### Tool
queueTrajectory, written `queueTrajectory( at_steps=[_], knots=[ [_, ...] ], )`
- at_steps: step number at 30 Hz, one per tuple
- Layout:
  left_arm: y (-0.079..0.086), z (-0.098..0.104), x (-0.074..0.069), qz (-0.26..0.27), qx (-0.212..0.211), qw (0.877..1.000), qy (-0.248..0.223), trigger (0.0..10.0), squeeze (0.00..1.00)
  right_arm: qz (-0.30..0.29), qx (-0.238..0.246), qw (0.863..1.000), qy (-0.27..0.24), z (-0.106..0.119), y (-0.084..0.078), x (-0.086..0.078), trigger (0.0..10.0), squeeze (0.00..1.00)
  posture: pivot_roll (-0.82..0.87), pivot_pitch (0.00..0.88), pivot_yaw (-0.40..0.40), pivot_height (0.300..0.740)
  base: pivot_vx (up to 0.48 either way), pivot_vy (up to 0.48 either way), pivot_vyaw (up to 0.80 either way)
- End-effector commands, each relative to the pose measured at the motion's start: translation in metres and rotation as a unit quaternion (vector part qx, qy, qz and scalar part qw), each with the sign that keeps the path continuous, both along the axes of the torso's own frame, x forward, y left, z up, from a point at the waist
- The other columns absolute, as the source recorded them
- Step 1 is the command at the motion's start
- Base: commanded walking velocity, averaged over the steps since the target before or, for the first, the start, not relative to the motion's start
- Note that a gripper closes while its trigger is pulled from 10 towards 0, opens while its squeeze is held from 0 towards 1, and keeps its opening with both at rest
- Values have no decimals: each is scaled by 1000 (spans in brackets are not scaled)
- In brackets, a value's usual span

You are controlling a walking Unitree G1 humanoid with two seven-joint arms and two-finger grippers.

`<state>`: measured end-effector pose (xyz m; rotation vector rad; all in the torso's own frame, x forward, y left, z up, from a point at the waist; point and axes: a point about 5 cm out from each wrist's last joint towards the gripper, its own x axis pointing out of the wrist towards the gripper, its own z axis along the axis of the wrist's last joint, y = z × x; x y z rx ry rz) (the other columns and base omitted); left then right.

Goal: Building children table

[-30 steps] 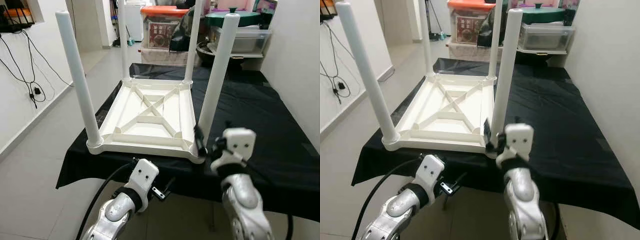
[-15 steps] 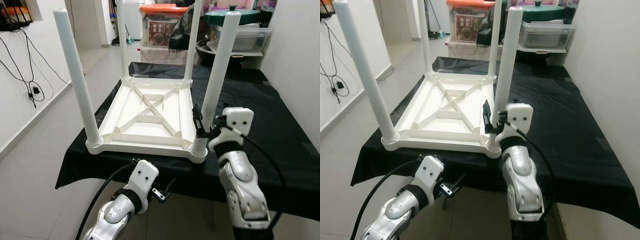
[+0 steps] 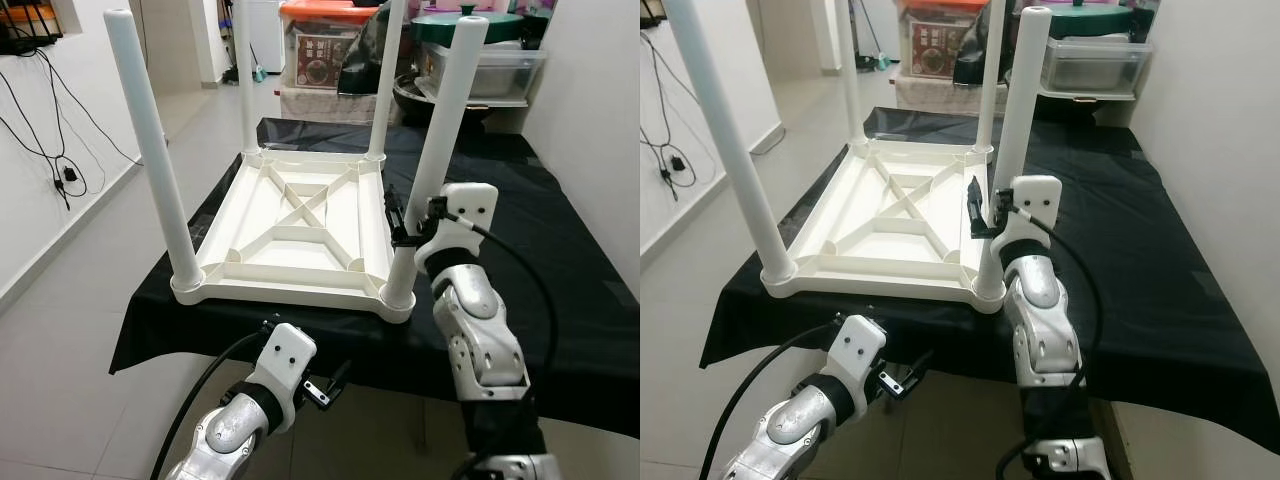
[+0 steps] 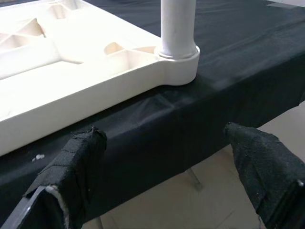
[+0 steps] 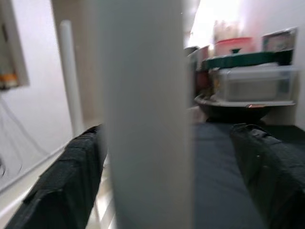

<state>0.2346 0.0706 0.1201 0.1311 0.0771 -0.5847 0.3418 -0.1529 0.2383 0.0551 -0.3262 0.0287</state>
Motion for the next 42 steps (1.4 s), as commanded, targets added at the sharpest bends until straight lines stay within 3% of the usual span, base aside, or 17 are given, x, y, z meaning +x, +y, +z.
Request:
queueTrajectory(
  at_steps=[1,2,14,17,18,23,24,27,28,29,31,33,35,37,38,39,42],
  knots=[
    [1,0,-2,0,1,1000,4,10000,0,-7,14,1000,2,-1,-4,2,3059,0,142,0,-73,740,0,0,0],
    [1,0,-3,0,1,1000,4,10000,0,-10,25,1000,1,1,-6,3,0,0,143,0,-76,740,0,0,0],
    [2,0,-8,-2,4,1000,9,10000,0,-8,123,992,17,12,-10,17,0,0,150,0,-75,740,0,0,0],
    [4,1,-13,-3,5,1000,13,10000,0,-19,212,976,39,10,-18,24,0,0,166,0,-71,740,0,0,0],
    [4,1,-13,-3,5,1000,13,10000,0,-19,212,976,39,10,-18,24,0,0,166,0,-71,740,0,0,0],
    [7,2,-18,-7,10,1000,20,10000,0,-38,357,930,72,-7,-33,33,0,0,187,0,-60,740,0,0,0],
    [7,2,-18,-7,10,1000,20,10000,0,-38,357,930,72,-7,-33,33,0,0,187,0,-60,740,0,0,0],
    [10,3,-21,-9,14,1000,23,10000,0,-51,415,904,88,-21,-38,35,0,0,199,0,-55,740,0,0,0],
    [10,3,-21,-9,14,1000,23,10000,0,-51,415,904,88,-21,-38,35,0,0,199,0,-55,740,0,0,0],
    [12,4,-23,-10,16,1000,24,10000,0,-58,444,889,98,-30,-39,36,0,0,212,0,-45,740,0,0,0],
    [12,4,-23,-10,16,1000,24,10000,0,-58,444,889,98,-30,-39,36,0,0,212,0,-45,740,0,0,0],
    [17,6,-26,-14,22,999,28,10000,0,-71,498,854,135,-55,-32,38,0,0,231,24,-31,740,0,0,0],
    [17,6,-26,-14,22,999,28,10000,0,-71,498,854,135,-55,-32,38,0,0,231,24,-31,740,0,0,0],
    [18,6,-28,-14,24,999,30,10000,0,-74,511,843,148,-62,-29,39,0,0,231,24,-31,740,0,0,0],
    [20,8,-29,-15,27,999,31,10000,0,-74,529,829,164,-71,-22,40,0,0,250,44,-25,740,0,0,0],
    [20,8,-29,-15,27,999,31,10000,0,-74,529,829,164,-71,-22,40,0,0,250,44,-25,740,0,0,0],
    [23,11,-34,-17,35,999,34,10000,0,-74,574,789,204,-88,-8,45,0,0,264,66,-20,740,0,0,0]
  ],
)
